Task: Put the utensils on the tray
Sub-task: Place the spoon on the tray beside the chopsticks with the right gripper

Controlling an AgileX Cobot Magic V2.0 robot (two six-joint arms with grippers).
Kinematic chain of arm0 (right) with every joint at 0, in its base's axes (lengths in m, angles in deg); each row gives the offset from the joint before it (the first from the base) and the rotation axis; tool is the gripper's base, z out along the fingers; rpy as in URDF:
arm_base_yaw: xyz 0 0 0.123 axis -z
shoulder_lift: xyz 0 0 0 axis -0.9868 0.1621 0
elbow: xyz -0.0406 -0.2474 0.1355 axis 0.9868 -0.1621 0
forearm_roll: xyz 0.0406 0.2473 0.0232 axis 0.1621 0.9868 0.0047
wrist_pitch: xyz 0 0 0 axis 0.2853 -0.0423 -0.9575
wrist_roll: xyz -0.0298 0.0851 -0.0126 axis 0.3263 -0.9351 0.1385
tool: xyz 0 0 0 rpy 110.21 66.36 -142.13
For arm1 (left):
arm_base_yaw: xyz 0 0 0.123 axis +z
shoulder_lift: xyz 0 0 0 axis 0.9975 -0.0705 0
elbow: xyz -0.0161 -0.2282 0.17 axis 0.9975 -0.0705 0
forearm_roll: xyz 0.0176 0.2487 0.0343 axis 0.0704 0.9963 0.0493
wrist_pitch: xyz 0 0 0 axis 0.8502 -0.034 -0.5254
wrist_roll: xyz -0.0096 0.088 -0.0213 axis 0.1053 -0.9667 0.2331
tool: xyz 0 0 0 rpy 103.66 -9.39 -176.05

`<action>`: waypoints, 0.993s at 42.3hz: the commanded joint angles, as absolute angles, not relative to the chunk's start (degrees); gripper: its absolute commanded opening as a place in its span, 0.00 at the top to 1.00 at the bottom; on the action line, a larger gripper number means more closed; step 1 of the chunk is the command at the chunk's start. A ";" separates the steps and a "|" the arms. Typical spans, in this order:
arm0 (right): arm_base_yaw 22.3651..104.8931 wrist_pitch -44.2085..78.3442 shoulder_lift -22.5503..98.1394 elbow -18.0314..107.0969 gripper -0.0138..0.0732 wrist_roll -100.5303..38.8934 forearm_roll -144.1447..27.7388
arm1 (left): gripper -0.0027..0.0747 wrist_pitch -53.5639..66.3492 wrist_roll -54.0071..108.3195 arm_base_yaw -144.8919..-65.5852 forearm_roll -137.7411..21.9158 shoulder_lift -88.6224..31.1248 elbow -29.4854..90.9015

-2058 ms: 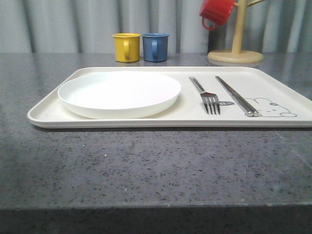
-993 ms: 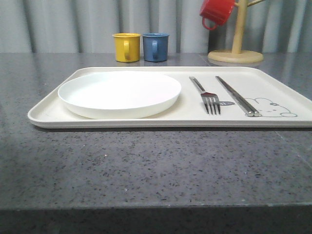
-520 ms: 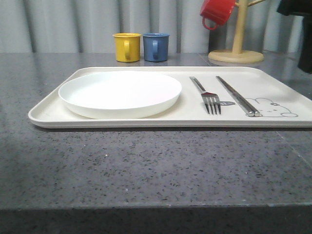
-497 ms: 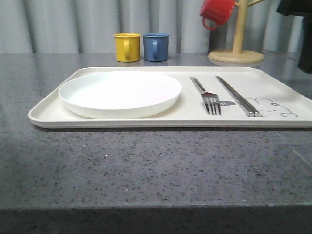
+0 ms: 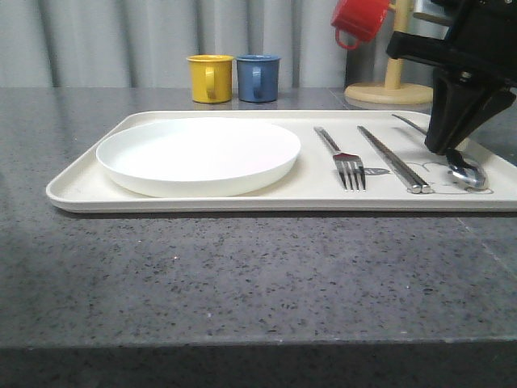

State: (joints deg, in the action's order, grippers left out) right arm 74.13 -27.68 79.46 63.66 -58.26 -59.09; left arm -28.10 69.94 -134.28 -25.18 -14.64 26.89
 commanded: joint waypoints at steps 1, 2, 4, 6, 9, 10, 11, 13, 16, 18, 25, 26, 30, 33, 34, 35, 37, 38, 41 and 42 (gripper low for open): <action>74.31 -25.98 77.33 65.03 0.55 -58.89 -58.79 | 0.41 -23.99 70.42 -134.67 -24.79 -14.41 28.40; 74.31 -25.90 77.32 65.03 0.53 -58.89 -58.79 | 0.41 -23.99 70.42 -134.67 -24.79 -14.41 28.40; 74.31 -25.16 77.32 65.03 0.48 -58.89 -59.08 | 0.41 -23.99 70.42 -134.67 -24.79 -14.41 28.40; 74.31 -24.20 77.16 65.03 0.46 -58.83 -59.59 | 0.41 -23.99 70.42 -134.67 -24.79 -14.41 28.40; 74.31 -23.60 76.32 65.03 0.46 -57.63 -61.02 | 0.41 -23.99 70.42 -134.67 -24.79 -14.41 28.40; 74.25 -23.46 75.89 65.03 0.46 -56.68 -61.46 | 0.41 -23.99 70.42 -134.67 -24.79 -14.41 28.40; 74.19 -23.44 75.25 65.03 0.46 -55.56 -61.73 | 0.41 -23.99 70.42 -134.67 -24.79 -14.41 28.40; 73.83 -23.83 74.07 65.03 0.46 -53.74 -62.38 | 0.41 -23.99 70.42 -134.67 -24.79 -14.41 28.40; 73.15 -23.75 71.52 64.69 0.46 -51.24 -62.94 | 0.41 -23.99 70.42 -134.67 -24.79 -14.41 28.40; 72.43 -23.68 69.35 64.26 0.46 -49.48 -63.30 | 0.41 -23.99 70.42 -134.67 -24.79 -14.41 28.40; 68.60 -22.24 60.55 60.96 0.46 -45.33 -63.67 | 0.41 -23.99 70.42 -134.67 -24.79 -14.41 28.40; 67.95 -22.24 58.97 60.47 0.46 -44.97 -63.69 | 0.41 -23.99 70.42 -134.67 -24.79 -14.41 28.40; 66.48 -22.30 54.14 57.82 0.46 -43.77 -63.75 | 0.41 -23.99 70.42 -134.67 -24.79 -14.41 28.40; 66.01 -22.34 49.89 55.35 0.46 -43.53 -63.82 | 0.41 -23.99 70.42 -134.67 -24.79 -14.41 28.40; 66.01 -22.34 48.11 54.26 0.46 -43.34 -63.89 | 0.41 -23.99 70.42 -134.67 -24.79 -14.41 28.40; 66.01 -22.34 46.36 53.40 0.46 -43.25 -63.94 | 0.41 -23.99 70.42 -134.67 -24.79 -14.41 28.40; 66.01 -22.34 43.72 51.62 0.46 -42.65 -64.17 | 0.41 -23.99 70.42 -134.67 -24.79 -14.41 28.40; 66.01 -22.40 41.99 50.43 0.46 -42.21 -64.17 | 0.41 -23.99 70.42 -134.67 -24.79 -14.41 28.40; 66.01 -22.69 37.77 47.35 0.46 -41.20 -64.17 | 0.41 -23.99 70.42 -134.67 -24.79 -14.41 28.40; 66.01 -22.86 36.61 46.18 0.46 -41.20 -64.17 | 0.41 -23.99 70.42 -134.67 -24.79 -14.41 28.40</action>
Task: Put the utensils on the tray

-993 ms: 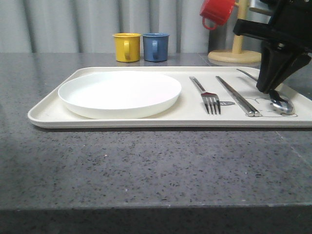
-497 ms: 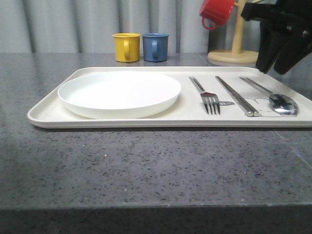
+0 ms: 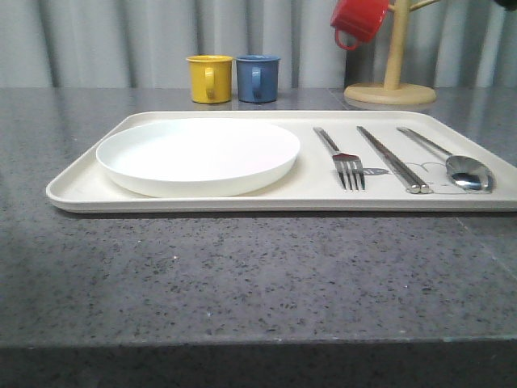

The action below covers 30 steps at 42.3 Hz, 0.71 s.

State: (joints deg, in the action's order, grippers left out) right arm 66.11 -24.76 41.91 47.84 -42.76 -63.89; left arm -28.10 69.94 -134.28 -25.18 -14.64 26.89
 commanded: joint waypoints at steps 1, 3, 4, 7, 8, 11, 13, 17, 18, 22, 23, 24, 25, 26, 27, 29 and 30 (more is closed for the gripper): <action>66.01 -23.07 35.08 45.36 0.46 -41.20 -64.17 | 0.41 -23.99 70.42 -134.67 -24.79 -14.41 28.40; 66.01 -23.72 32.85 43.54 0.46 -41.20 -64.17 | 0.41 -23.99 70.42 -134.67 -24.79 -14.41 28.40; 66.01 -24.01 31.48 42.77 0.46 -41.20 -64.17 | 0.41 -23.99 70.42 -134.67 -24.79 -14.41 28.40; 66.01 -24.86 28.36 40.45 0.46 -41.20 -64.17 | 0.41 -23.99 70.42 -134.67 -24.79 -14.41 28.40; 66.01 -24.93 27.50 39.80 0.46 -41.20 -64.17 | 0.41 -23.99 70.42 -134.67 -24.79 -14.41 28.40; 66.01 -25.26 24.14 37.50 0.46 -41.20 -64.17 | 0.41 -23.99 70.42 -134.67 -24.79 -14.41 28.40; 66.01 -25.35 21.73 36.35 0.46 -41.20 -64.17 | 0.41 -23.99 70.42 -134.67 -24.79 -14.41 28.40; 66.01 -25.23 17.27 34.04 0.46 -41.20 -64.17 | 0.41 -23.99 70.42 -134.67 -24.79 -14.41 28.40; 66.01 -25.17 15.95 33.60 0.46 -41.20 -64.17 | 0.41 -23.99 70.42 -134.67 -24.79 -14.41 28.40; 66.01 -25.09 12.02 32.01 0.46 -41.20 -64.48 | 0.41 -23.99 70.42 -134.67 -24.79 -14.41 28.40; 66.01 -25.23 11.25 31.68 0.46 -41.20 -64.58 | 0.41 -23.99 70.42 -134.67 -24.79 -14.41 28.40; 66.01 -25.25 10.22 31.49 0.46 -41.20 -64.59 | 0.41 -23.99 70.42 -134.67 -24.79 -14.41 28.40; 66.01 -25.38 9.49 31.26 0.46 -41.20 -64.63 | 0.41 -23.99 70.42 -134.67 -24.79 -14.41 28.40; 66.01 -25.38 8.54 31.12 0.46 -41.20 -64.70 | 0.41 -23.99 70.42 -134.67 -24.79 -14.41 28.40; 66.01 -25.38 7.87 30.90 0.46 -41.20 -64.70 | 0.41 -23.99 70.42 -134.67 -24.79 -14.41 28.40; 66.01 -25.38 6.36 30.67 0.46 -41.20 -64.70 | 0.41 -23.99 70.42 -134.67 -24.79 -14.41 28.40; 66.01 -25.30 6.05 30.55 0.46 -41.20 -64.76 | 0.41 -23.99 70.42 -134.67 -24.79 -14.41 28.40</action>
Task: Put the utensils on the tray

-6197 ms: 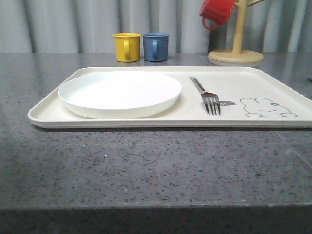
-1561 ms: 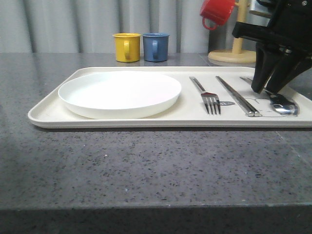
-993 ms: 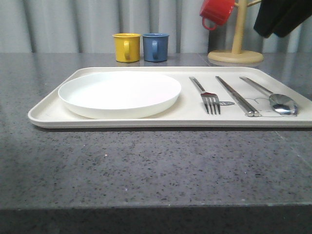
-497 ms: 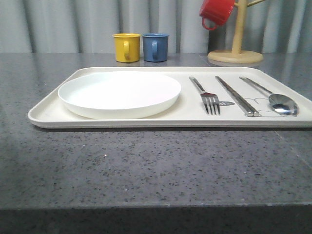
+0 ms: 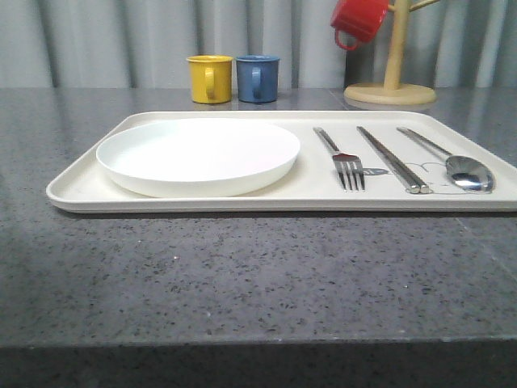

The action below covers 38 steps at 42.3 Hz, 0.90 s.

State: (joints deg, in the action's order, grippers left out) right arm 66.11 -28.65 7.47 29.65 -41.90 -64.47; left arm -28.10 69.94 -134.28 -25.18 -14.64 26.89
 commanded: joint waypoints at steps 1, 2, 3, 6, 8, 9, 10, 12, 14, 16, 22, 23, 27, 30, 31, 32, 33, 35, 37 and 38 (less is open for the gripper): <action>66.01 -25.25 5.41 30.31 0.46 -41.20 -64.83 | 0.41 -23.99 70.42 -134.67 -24.79 -14.41 28.40; 66.01 -25.10 4.94 30.15 0.46 -41.20 -64.98 | 0.41 -23.99 70.42 -134.67 -24.79 -14.41 28.40; 66.01 -25.11 4.76 30.05 0.46 -41.20 -65.11 | 0.41 -23.99 70.42 -134.67 -24.79 -14.41 28.40; 66.01 -25.44 4.35 29.84 0.46 -41.20 -65.32 | 0.41 -23.96 70.42 -134.67 -24.90 -14.41 28.40; 66.01 -25.46 4.35 29.78 0.46 -41.20 -65.32 | 0.41 -23.96 70.42 -134.67 -24.90 -14.41 28.40; 66.01 -25.36 4.35 29.70 0.46 -41.20 -65.32 | 0.41 -23.96 70.42 -134.67 -24.99 -14.41 28.40; 66.01 -25.33 4.35 29.59 0.46 -41.20 -65.32 | 0.41 -23.96 70.42 -134.67 -24.99 -14.41 28.40; 66.01 -25.01 4.35 29.28 0.46 -41.27 -65.32 | 0.41 -23.86 70.42 -134.67 -24.99 -14.41 28.40; 66.01 -24.72 4.35 28.89 0.48 -41.44 -65.32 | 0.41 -23.50 70.42 -134.67 -24.99 -14.41 28.40; 66.01 -24.45 4.35 28.57 0.53 -41.67 -65.32 | 0.41 -23.07 70.42 -134.67 -24.99 -14.41 28.40; 66.01 -24.04 4.35 27.89 0.76 -41.75 -65.27 | 0.41 -23.04 70.42 -134.67 -24.99 -14.41 28.40; 66.01 -24.04 4.35 27.89 0.79 -41.75 -65.27 | 0.41 -23.04 70.42 -134.67 -24.99 -14.41 28.40; 66.01 -24.03 4.35 27.89 0.92 -41.75 -65.27 | 0.41 -22.76 70.42 -134.67 -24.99 -14.41 28.40; 66.01 -23.98 4.35 27.89 0.91 -41.75 -65.27 | 0.42 -22.66 70.42 -134.67 -24.99 -14.41 28.40; 66.01 -23.98 4.35 27.89 0.92 -41.75 -65.27 | 0.44 -22.66 70.42 -134.67 -24.99 -14.41 28.40; 66.01 -23.98 4.35 27.89 0.92 -41.75 -65.27 | 0.46 -22.66 70.42 -134.67 -24.99 -14.41 28.40; 66.01 -23.98 4.35 27.89 0.92 -41.75 -65.27 | 0.50 -22.66 70.42 -134.67 -24.99 -14.41 28.40; 66.01 -23.85 4.35 27.89 0.92 -41.75 -65.27 | 0.57 -22.66 70.42 -134.67 -24.99 -14.41 28.40; 66.01 -23.84 4.35 27.89 0.92 -41.75 -65.27 | 0.66 -22.66 70.42 -134.67 -24.99 -14.41 28.40; 66.01 -23.97 4.35 27.89 0.92 -41.75 -65.27 | 0.71 -22.66 70.42 -134.67 -24.99 -14.41 28.40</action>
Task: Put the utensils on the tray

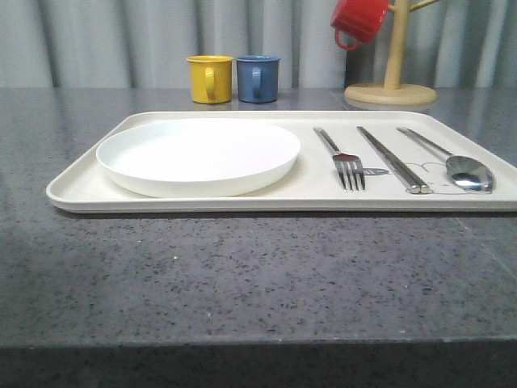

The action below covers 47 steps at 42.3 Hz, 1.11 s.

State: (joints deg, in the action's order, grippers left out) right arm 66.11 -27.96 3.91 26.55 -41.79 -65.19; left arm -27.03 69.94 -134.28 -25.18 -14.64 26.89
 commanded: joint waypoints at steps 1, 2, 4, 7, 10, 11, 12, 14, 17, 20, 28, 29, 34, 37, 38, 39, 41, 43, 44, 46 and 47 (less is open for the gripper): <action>66.01 -24.10 4.35 27.89 0.92 -41.75 -65.27 | 0.76 -22.66 70.42 -134.67 -24.99 -14.41 28.40; 66.01 -24.04 4.35 27.77 0.92 -41.75 -65.27 | 0.82 -22.66 70.42 -134.67 -24.99 -14.41 28.40; 66.01 -24.03 4.35 27.70 0.92 -41.75 -65.27 | 0.89 -22.66 70.42 -134.67 -24.99 -14.41 28.40; 66.01 -24.03 4.35 27.70 0.92 -41.75 -65.27 | 0.99 -22.66 70.42 -134.67 -24.99 -14.41 28.40; 66.01 -24.03 4.35 27.70 0.92 -41.75 -65.27 | 0.99 -22.66 70.42 -134.67 -24.99 -14.41 28.40; 66.01 -24.03 4.35 27.70 0.92 -41.75 -65.27 | 0.99 -22.66 70.42 -134.67 -24.99 -14.41 28.40; 66.01 -24.03 4.35 27.70 0.92 -41.75 -65.27 | 0.99 -22.66 70.42 -134.67 -24.99 -14.41 28.40; 66.01 -24.03 4.35 27.70 0.92 -41.75 -65.27 | 0.99 -22.66 70.42 -134.67 -24.99 -14.41 28.40; 66.01 -24.03 4.35 27.70 0.92 -41.75 -65.27 | 0.99 -22.66 70.42 -134.67 -24.99 -14.41 28.40; 66.01 -24.03 4.35 27.70 0.92 -41.75 -65.27 | 0.99 -22.66 70.42 -134.67 -24.99 -14.41 28.40; 66.01 -24.03 4.35 27.70 0.92 -41.75 -65.27 | 0.99 -22.66 70.42 -134.67 -24.99 -13.80 28.40; 66.01 -24.09 4.35 27.70 0.92 -41.75 -65.27 | 0.99 -22.66 70.42 -134.40 -24.86 -13.54 28.40; 66.01 -24.09 4.35 27.70 0.92 -41.75 -65.27 | 0.99 -22.45 70.14 -127.38 -23.93 -11.54 27.93; 66.01 -24.09 4.35 27.70 0.92 -41.75 -65.27 | 0.99 -19.24 70.14 -121.47 -24.49 -9.34 25.83; 66.01 -24.09 4.35 27.70 0.92 -41.75 -65.27 | 0.99 -17.72 70.14 -119.63 -24.74 -8.48 24.46; 66.01 -24.09 4.35 27.70 0.92 -41.75 -65.27 | 0.99 -15.32 70.14 -117.19 -24.74 -7.24 23.26; 66.01 -24.09 4.35 27.70 0.92 -41.75 -65.27 | 0.99 -11.44 70.14 -113.77 -24.74 -5.09 19.87; 66.01 -24.09 4.35 27.70 0.92 -41.75 -65.27 | 0.99 -7.01 70.14 -110.18 -24.74 -2.14 15.78; 66.01 -24.09 4.35 27.70 0.92 -41.75 -65.27 | 0.99 -5.09 70.14 -108.77 -24.74 -0.81 13.86; 66.01 -24.09 4.35 27.70 0.92 -41.75 -65.27 | 0.99 -0.76 70.14 -105.84 -24.74 2.54 9.22; 66.01 -24.09 4.35 27.70 0.92 -41.75 -65.27 | 0.99 1.61 70.14 -104.27 -24.74 4.51 7.21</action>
State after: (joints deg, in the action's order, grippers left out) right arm 66.11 -27.96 3.91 26.41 -41.91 -65.23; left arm -10.07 69.94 -108.22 -24.82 0.34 11.87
